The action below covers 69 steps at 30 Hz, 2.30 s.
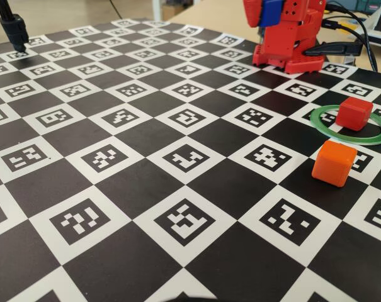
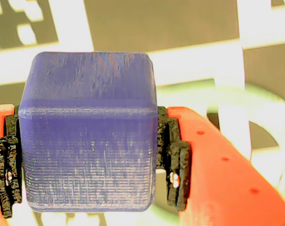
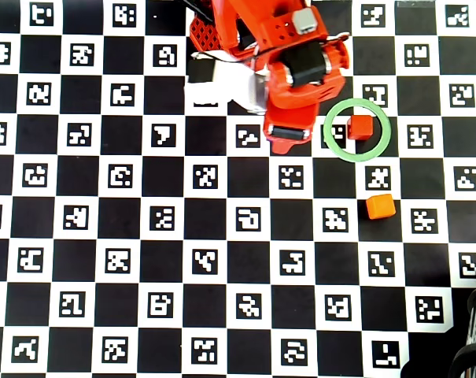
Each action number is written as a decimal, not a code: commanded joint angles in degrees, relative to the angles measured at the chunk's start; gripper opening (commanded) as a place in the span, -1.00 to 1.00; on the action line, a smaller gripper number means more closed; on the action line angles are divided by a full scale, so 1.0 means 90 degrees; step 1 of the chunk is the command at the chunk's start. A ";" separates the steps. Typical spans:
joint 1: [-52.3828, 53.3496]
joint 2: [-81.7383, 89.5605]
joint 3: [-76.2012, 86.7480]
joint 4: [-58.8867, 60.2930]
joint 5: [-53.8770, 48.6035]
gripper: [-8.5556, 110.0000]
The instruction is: Grab the red cube then put it in the green circle then put the blue cube on top and finally the orange cube on top
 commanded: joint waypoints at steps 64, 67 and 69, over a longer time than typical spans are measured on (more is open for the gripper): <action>-0.3135 -0.2334 -0.0537 -0.2324 0.1660 -0.75; -0.3154 -0.2305 -0.0430 -0.2432 0.1670 -0.75; -0.3154 -0.2305 -0.0400 -0.2441 0.1670 -0.76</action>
